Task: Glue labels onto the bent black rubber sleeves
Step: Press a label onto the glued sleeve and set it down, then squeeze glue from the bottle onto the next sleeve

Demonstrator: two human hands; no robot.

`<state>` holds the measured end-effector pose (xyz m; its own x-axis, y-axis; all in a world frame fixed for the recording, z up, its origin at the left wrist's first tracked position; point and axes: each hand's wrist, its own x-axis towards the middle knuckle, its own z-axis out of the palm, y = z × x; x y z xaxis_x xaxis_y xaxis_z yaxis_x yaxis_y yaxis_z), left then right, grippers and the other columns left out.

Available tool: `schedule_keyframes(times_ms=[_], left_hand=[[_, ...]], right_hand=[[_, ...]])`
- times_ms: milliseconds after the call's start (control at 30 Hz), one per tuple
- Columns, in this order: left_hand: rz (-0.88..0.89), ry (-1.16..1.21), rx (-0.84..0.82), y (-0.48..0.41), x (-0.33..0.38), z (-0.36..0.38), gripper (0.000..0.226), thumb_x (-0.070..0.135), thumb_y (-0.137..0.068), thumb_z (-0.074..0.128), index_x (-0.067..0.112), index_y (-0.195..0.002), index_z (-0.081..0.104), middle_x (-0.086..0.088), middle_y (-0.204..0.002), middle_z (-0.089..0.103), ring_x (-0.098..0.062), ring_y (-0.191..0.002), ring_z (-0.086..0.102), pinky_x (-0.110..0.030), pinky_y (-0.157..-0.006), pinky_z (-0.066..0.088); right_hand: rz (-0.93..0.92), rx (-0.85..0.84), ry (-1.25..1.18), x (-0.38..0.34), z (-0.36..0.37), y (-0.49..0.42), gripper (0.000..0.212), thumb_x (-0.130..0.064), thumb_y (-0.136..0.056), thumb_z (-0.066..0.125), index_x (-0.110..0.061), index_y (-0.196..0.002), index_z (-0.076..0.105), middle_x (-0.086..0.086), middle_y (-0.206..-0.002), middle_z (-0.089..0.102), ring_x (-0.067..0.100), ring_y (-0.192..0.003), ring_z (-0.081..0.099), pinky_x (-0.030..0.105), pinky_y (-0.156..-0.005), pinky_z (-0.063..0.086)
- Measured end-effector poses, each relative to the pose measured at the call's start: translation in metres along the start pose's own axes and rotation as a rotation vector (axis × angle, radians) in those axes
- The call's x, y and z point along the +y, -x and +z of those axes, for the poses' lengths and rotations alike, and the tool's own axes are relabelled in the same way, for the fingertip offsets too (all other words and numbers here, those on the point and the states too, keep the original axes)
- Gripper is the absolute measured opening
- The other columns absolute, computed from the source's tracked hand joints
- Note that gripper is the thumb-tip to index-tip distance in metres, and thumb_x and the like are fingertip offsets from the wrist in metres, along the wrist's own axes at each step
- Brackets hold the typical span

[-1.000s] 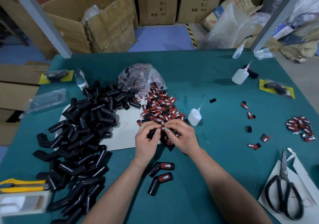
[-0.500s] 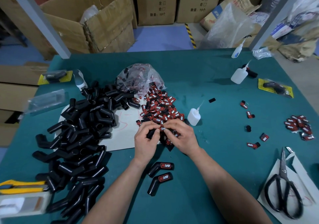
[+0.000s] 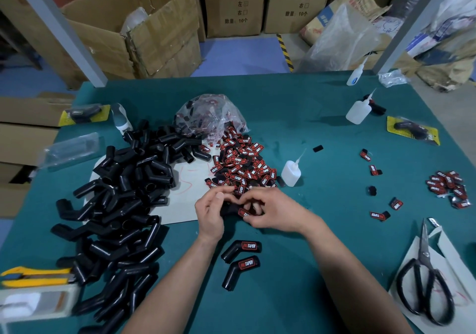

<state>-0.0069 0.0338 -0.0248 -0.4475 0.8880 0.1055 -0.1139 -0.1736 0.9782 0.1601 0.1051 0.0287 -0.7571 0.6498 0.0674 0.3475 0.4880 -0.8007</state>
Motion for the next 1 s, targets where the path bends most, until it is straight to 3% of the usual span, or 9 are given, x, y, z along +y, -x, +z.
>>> schedule_keyframes(times_ms=[167, 300, 400, 467, 500, 600, 800, 900, 1000], left_hand=[[0.06, -0.005, -0.076, 0.0, -0.001, -0.001, 0.025, 0.023, -0.092, 0.051, 0.009, -0.095, 0.072, -0.001, -0.084, 0.076, -0.014, -0.077, 0.071, -0.025, -0.074, 0.056], [-0.005, -0.05, 0.085, -0.006, 0.002, 0.002, 0.026, 0.032, -0.097, 0.053, 0.018, -0.086, 0.073, -0.001, -0.078, 0.067, -0.014, -0.071, 0.06, -0.025, -0.068, 0.05], [-0.052, -0.246, 0.034, -0.007, 0.001, 0.007, 0.016, 0.038, -0.102, 0.056, 0.039, -0.097, 0.072, 0.009, -0.076, 0.068, -0.006, -0.071, 0.062, -0.02, -0.07, 0.049], [-0.039, -0.415, -0.016, -0.01, 0.0, 0.004, 0.019, 0.024, -0.104, 0.059, 0.039, -0.112, 0.066, 0.014, -0.094, 0.07, 0.0, -0.088, 0.065, -0.017, -0.081, 0.05], [-0.022, -0.506, -0.026, -0.013, 0.001, 0.001, 0.022, 0.016, -0.103, 0.061, 0.032, -0.118, 0.066, 0.014, -0.103, 0.068, -0.002, -0.095, 0.065, -0.02, -0.086, 0.05], [0.102, -0.811, -0.065, -0.022, 0.001, -0.008, 0.02, 0.006, -0.099, 0.064, 0.013, -0.116, 0.072, 0.003, -0.113, 0.064, -0.017, -0.102, 0.061, -0.035, -0.093, 0.052], [0.269, -1.286, -0.038, -0.066, 0.01, -0.015, 0.038, -0.013, -0.085, 0.062, -0.001, -0.12, 0.071, -0.021, -0.129, 0.064, -0.044, -0.12, 0.057, -0.054, -0.096, 0.051], [0.208, -1.522, -0.122, -0.097, 0.012, -0.018, 0.043, -0.005, -0.092, 0.054, 0.002, -0.135, 0.06, -0.018, -0.146, 0.052, -0.039, -0.14, 0.041, -0.048, -0.107, 0.043], [0.233, -1.657, -0.251, -0.121, 0.011, -0.024, 0.042, 0.002, -0.097, 0.053, 0.009, -0.138, 0.056, -0.012, -0.146, 0.052, -0.033, -0.144, 0.037, -0.043, -0.105, 0.042]], right_hand=[[0.1, -0.12, 0.017, -0.001, -0.017, 0.006, 0.027, -0.01, -0.078, 0.078, -0.02, -0.102, 0.069, -0.031, -0.069, 0.058, 0.009, -0.057, 0.051, 0.02, -0.058, 0.045], [0.171, -0.251, 0.058, 0.009, -0.021, 0.007, 0.029, -0.021, -0.078, 0.078, -0.031, -0.103, 0.068, -0.018, -0.085, 0.067, 0.001, -0.063, 0.052, 0.012, -0.062, 0.04], [0.022, 0.054, 0.082, 0.012, -0.002, -0.003, 0.018, -0.02, -0.085, 0.079, -0.019, -0.103, 0.074, -0.009, -0.094, 0.067, 0.003, -0.079, 0.06, 0.018, -0.074, 0.047], [-0.092, 0.321, 0.217, 0.017, 0.018, -0.01, 0.015, -0.01, -0.09, 0.075, -0.008, -0.105, 0.075, 0.003, -0.101, 0.068, 0.02, -0.089, 0.063, 0.028, -0.084, 0.051], [-0.134, 0.366, 0.287, 0.02, 0.028, -0.013, 0.017, -0.009, -0.091, 0.074, -0.005, -0.107, 0.075, 0.006, -0.105, 0.068, 0.025, -0.095, 0.062, 0.031, -0.09, 0.05], [-0.179, 0.316, 0.321, 0.032, 0.04, -0.016, 0.022, -0.016, -0.096, 0.069, -0.005, -0.115, 0.072, 0.006, -0.118, 0.065, 0.027, -0.109, 0.056, 0.035, -0.103, 0.043], [-0.209, 0.348, 0.274, 0.044, 0.04, -0.018, 0.016, -0.019, -0.097, 0.067, -0.008, -0.107, 0.074, 0.001, -0.116, 0.064, 0.023, -0.109, 0.055, 0.033, -0.103, 0.042], [-0.227, 0.351, 0.268, 0.047, 0.041, -0.017, 0.016, -0.02, -0.098, 0.066, -0.01, -0.108, 0.074, -0.001, -0.117, 0.062, 0.021, -0.11, 0.054, 0.029, -0.104, 0.041], [-0.228, 0.347, 0.267, 0.05, 0.042, -0.019, 0.016, -0.021, -0.098, 0.066, -0.011, -0.108, 0.074, -0.002, -0.117, 0.062, 0.021, -0.11, 0.054, 0.03, -0.104, 0.041]])
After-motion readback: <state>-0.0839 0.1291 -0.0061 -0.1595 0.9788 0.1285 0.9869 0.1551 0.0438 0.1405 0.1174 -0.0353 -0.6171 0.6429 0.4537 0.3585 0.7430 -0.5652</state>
